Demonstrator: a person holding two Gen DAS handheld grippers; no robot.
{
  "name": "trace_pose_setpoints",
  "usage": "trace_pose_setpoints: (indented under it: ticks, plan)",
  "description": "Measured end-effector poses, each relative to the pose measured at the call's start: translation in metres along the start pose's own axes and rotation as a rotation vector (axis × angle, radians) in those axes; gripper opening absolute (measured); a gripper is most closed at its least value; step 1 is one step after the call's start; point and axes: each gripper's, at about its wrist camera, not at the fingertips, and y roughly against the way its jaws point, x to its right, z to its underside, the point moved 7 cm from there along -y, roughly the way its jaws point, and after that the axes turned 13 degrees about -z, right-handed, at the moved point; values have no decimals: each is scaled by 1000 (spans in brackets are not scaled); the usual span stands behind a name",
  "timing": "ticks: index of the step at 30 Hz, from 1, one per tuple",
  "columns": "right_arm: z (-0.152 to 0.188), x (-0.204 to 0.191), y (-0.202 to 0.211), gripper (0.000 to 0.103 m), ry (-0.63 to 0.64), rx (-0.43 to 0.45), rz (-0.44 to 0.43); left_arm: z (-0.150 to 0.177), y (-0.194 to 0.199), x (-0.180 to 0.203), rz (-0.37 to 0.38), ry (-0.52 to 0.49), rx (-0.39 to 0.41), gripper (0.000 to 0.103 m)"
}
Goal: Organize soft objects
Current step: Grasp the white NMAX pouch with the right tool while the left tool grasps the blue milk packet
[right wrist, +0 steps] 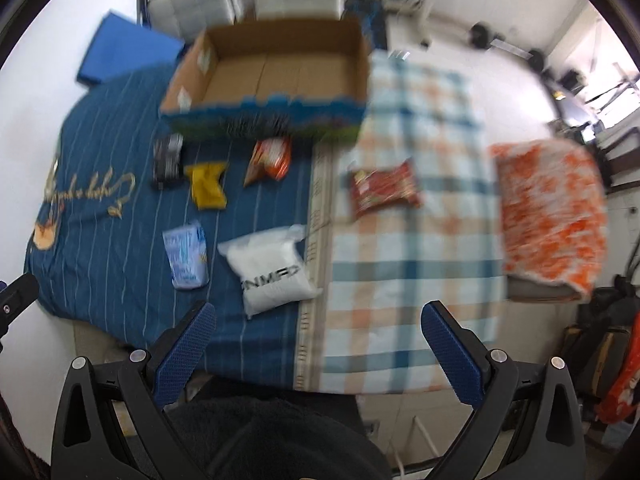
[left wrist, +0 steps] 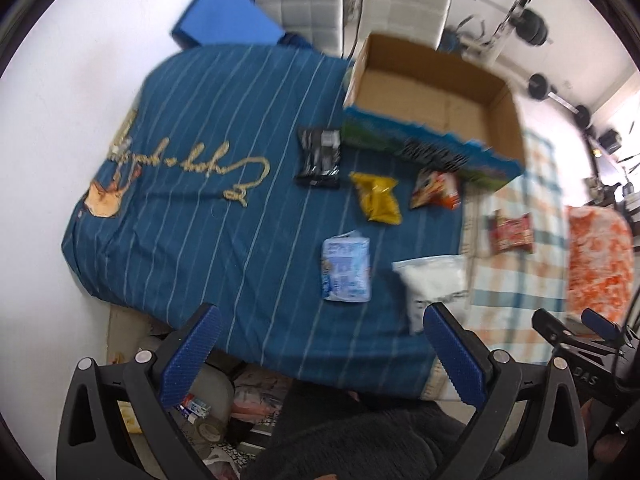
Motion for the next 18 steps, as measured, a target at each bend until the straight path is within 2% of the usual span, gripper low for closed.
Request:
trace_pose_setpoints:
  ticks: [4, 8, 12, 16, 18]
  plan:
    - [2, 1, -91, 103, 3, -99, -7, 0, -72, 16, -39, -48, -86, 103]
    - [8, 1, -166, 103, 2, -168, 1, 1, -131, 34, -9, -83, -180, 99]
    - [11, -6, -213, 103, 29, -223, -22, 0, -173, 47, 44, -77, -265, 98]
    - [24, -11, -250, 103, 52, -287, -13, -3, -203, 60, 50, -86, -320, 98]
    - [26, -2, -261, 96, 13, -301, 9, 0, -220, 70, 48, -117, -356, 98]
